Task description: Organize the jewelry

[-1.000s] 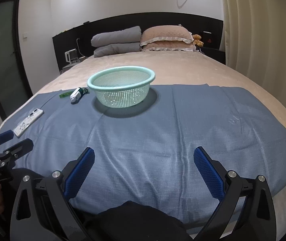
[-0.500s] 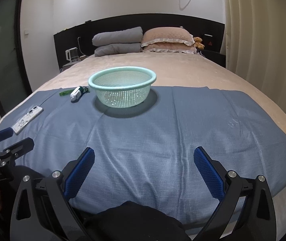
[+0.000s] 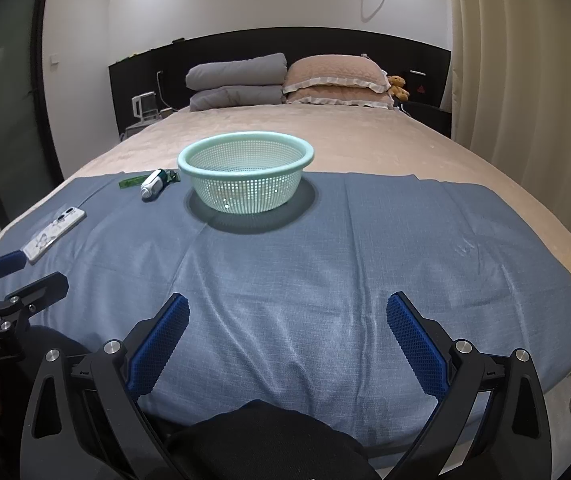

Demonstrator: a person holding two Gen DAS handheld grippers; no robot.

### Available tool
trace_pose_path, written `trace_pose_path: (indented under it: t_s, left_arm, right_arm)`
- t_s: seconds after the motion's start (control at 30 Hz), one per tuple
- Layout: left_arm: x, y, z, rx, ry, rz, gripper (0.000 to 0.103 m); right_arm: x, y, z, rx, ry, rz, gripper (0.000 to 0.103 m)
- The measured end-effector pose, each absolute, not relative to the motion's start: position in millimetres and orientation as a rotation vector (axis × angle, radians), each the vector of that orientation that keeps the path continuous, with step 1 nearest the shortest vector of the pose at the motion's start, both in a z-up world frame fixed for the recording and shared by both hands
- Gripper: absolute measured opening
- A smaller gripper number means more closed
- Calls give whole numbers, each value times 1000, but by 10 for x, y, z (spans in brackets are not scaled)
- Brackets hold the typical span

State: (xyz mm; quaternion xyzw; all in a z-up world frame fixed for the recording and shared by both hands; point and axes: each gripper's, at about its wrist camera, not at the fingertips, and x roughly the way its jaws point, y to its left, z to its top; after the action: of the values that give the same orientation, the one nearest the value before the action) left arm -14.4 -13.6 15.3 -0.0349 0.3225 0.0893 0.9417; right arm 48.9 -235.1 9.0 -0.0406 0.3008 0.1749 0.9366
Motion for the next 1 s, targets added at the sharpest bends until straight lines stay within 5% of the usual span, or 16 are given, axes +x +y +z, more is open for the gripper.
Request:
trace_pose_path:
  t_s: [1.0]
  left_arm:
    - [-155,-183,155,-54,655,184,97]
  right_arm:
    - [506,-2356,75,-85,624,371,95]
